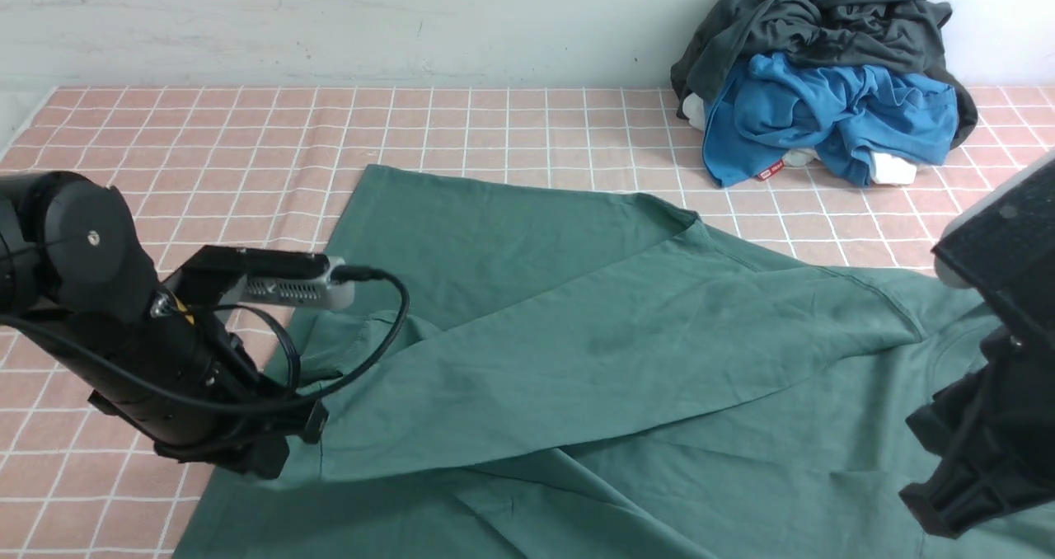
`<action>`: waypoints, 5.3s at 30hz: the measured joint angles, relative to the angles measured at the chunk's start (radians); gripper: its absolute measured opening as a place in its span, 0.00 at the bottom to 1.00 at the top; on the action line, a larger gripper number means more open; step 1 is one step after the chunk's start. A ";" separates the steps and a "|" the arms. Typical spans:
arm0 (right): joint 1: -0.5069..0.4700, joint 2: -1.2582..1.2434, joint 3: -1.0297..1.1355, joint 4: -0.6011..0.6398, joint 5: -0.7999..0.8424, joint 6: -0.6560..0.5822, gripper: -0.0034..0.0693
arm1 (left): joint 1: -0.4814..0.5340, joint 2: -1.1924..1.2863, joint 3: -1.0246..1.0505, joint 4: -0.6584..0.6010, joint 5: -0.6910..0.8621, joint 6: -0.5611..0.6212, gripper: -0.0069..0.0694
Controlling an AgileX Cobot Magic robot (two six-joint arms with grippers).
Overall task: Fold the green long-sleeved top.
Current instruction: Use the left arm to drag and drop the cuff onto the cuff closest to the left arm, then use both arms simultaneously to clamp the lower edge of the clothing fabric, then use both arms to drag the lower edge of the fabric forward and fold it over the upper edge
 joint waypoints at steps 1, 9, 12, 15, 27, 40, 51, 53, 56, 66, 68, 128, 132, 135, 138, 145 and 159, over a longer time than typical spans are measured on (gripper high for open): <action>0.000 0.000 0.000 0.008 0.010 -0.010 0.28 | 0.000 0.002 0.000 0.017 0.002 0.000 0.38; 0.000 0.000 0.000 0.188 0.106 -0.155 0.45 | -0.164 -0.011 0.000 0.099 0.097 0.079 0.68; 0.000 0.000 0.000 0.262 0.112 -0.206 0.49 | -0.287 -0.014 0.008 0.136 0.160 0.157 0.71; 0.000 -0.009 0.001 0.349 0.115 -0.269 0.50 | -0.387 -0.015 0.076 0.224 0.193 0.233 0.71; 0.000 -0.118 0.062 0.383 0.122 -0.315 0.50 | -0.402 -0.015 0.302 0.471 -0.086 0.257 0.71; 0.000 -0.118 0.071 0.369 0.105 -0.315 0.50 | -0.392 0.010 0.298 0.537 -0.141 0.220 0.71; 0.000 -0.118 0.073 0.353 0.086 -0.315 0.50 | -0.380 -0.016 0.293 0.545 -0.152 0.145 0.36; 0.000 -0.118 0.075 0.341 0.070 -0.315 0.50 | -0.367 -0.017 0.291 0.551 -0.152 0.121 0.26; 0.000 -0.118 0.076 0.335 0.067 -0.315 0.50 | -0.357 -0.017 0.291 0.550 -0.152 0.115 0.18; 0.000 -0.117 0.076 0.304 0.059 -0.315 0.50 | -0.351 -0.020 0.290 0.416 -0.102 0.104 0.12; 0.000 -0.117 0.076 0.293 0.058 -0.315 0.50 | -0.351 -0.020 0.290 0.381 -0.075 0.096 0.12; -0.002 0.331 0.208 -0.082 -0.235 -0.660 0.06 | -0.347 -0.191 0.225 0.316 0.140 -0.007 0.12; -0.091 0.340 0.066 -0.049 -0.208 -0.680 0.06 | -0.287 -0.191 0.068 0.355 0.184 -0.006 0.12; -0.182 0.369 -0.030 0.004 -0.207 -0.725 0.06 | -0.227 -0.172 -0.046 0.369 0.192 0.013 0.12; -0.328 0.445 -0.203 0.139 -0.183 -0.857 0.06 | -0.125 -0.087 -0.251 0.366 0.199 0.096 0.12; -0.515 0.668 -0.544 0.359 -0.097 -1.003 0.06 | -0.027 0.195 -0.644 0.339 0.214 0.214 0.12; -0.582 1.102 -0.990 0.389 -0.100 -0.985 0.07 | -0.003 0.692 -1.109 0.389 0.119 0.205 0.12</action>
